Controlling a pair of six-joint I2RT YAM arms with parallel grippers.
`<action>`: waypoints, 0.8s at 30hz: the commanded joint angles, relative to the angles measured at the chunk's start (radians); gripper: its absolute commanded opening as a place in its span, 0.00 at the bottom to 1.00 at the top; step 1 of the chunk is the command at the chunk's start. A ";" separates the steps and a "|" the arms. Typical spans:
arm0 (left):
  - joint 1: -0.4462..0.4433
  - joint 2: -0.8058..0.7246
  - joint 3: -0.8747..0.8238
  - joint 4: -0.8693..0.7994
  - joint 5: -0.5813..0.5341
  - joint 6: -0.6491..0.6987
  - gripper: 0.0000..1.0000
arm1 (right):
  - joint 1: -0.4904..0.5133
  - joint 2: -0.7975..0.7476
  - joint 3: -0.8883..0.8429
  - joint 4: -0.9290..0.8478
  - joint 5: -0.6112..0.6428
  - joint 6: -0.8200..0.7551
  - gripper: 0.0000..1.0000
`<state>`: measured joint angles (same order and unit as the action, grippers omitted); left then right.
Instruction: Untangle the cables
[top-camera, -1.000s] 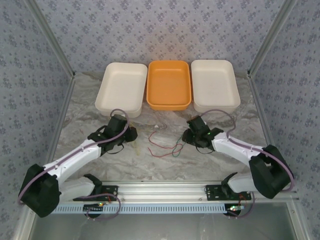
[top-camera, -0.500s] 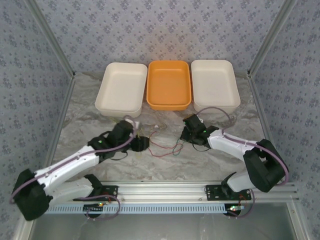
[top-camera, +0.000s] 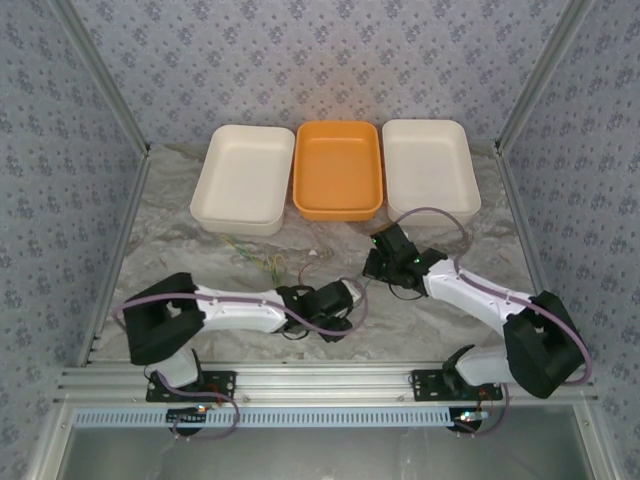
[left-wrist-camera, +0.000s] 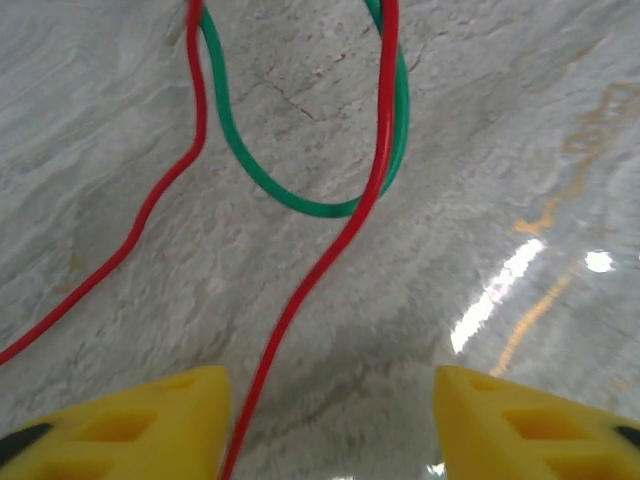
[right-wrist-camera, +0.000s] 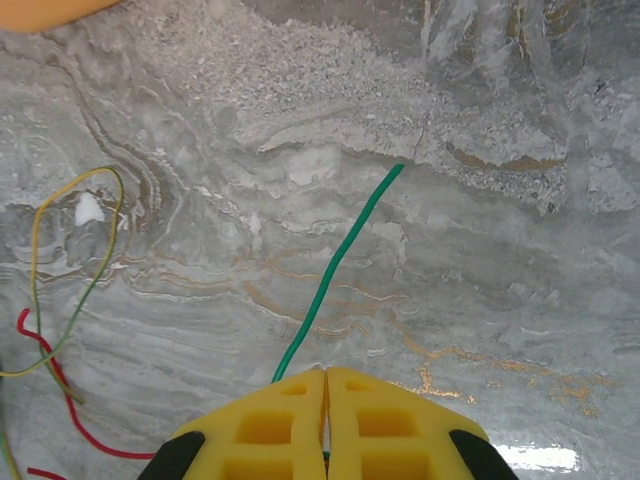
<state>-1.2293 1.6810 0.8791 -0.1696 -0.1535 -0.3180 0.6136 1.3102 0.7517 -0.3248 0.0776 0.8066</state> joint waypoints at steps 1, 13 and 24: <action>-0.016 0.064 0.058 0.016 -0.119 0.029 0.39 | -0.016 -0.038 0.026 -0.034 -0.034 -0.014 0.00; 0.085 -0.185 -0.132 0.083 -0.185 -0.088 0.00 | -0.237 -0.285 -0.005 -0.163 -0.115 -0.124 0.00; 0.329 -0.289 -0.207 0.026 -0.074 -0.158 0.00 | -0.512 -0.442 0.143 -0.330 -0.258 -0.209 0.00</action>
<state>-0.9451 1.4086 0.6796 -0.1055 -0.2539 -0.4316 0.1417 0.9031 0.8314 -0.5697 -0.1318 0.6491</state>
